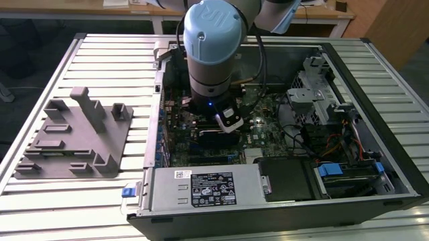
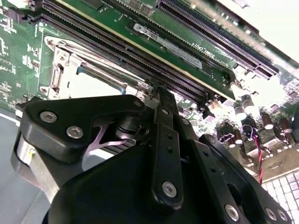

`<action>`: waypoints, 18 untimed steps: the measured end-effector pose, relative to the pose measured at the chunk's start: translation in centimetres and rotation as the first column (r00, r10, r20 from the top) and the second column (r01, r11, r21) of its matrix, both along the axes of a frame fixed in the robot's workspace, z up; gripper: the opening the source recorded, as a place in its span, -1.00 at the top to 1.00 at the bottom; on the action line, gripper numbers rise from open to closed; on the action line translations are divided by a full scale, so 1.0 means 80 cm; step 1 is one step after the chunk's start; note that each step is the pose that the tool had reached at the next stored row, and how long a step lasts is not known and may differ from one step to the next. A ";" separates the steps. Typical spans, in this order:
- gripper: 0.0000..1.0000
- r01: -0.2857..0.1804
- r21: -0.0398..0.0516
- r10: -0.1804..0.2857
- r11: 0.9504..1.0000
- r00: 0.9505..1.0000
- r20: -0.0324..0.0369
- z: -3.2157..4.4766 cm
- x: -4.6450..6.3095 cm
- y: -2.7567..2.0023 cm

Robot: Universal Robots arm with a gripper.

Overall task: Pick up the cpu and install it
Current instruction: 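Install the second cpu locking lever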

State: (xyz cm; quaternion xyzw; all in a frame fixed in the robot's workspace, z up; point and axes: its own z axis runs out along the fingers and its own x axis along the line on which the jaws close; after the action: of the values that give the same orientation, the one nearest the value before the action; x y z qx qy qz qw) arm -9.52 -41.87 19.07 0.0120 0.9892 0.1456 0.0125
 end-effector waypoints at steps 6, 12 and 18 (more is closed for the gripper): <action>0.79 0.000 0.000 0.000 1.000 1.000 0.000 0.0211 0.000 0.0001; 0.79 0.002 -0.012 -0.002 1.000 1.000 0.000 0.0424 0.000 0.0003; 0.79 0.018 -0.072 -0.018 0.997 1.000 0.001 0.0493 0.002 0.0011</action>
State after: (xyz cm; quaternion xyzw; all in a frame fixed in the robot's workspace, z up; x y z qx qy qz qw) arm -9.33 -41.78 23.01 0.0205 0.9937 0.1097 0.0142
